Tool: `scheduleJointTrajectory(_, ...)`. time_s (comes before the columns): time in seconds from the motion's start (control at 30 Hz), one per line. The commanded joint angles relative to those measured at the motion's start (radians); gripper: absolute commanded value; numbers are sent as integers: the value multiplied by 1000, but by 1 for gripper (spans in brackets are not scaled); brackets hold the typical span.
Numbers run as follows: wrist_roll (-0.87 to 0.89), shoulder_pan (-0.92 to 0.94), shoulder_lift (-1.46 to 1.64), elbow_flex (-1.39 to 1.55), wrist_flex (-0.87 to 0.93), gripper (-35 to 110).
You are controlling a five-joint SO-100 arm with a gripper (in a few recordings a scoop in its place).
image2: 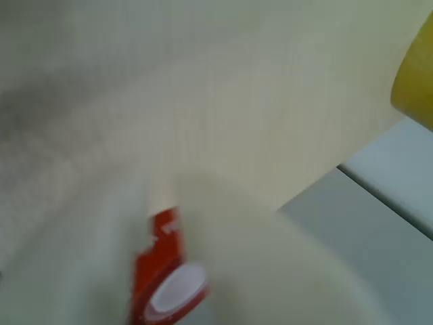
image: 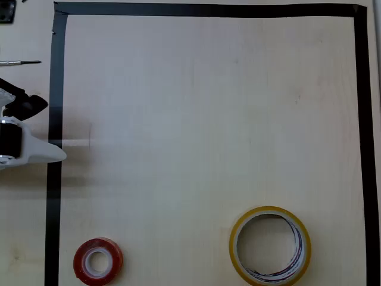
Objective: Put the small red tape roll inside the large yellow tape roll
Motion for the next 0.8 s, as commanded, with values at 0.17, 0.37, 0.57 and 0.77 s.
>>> scheduleJointTrajectory(0.17, -9, 15, 17, 60, 25, 0)
scheduleJointTrajectory(0.37, -8, 15, 17, 60, 25, 0)
scheduleJointTrajectory(0.57, 21, 106, 17, -2, 40, 0)
scheduleJointTrajectory(0.77, 64, 275, 6, -195, 78, 0)
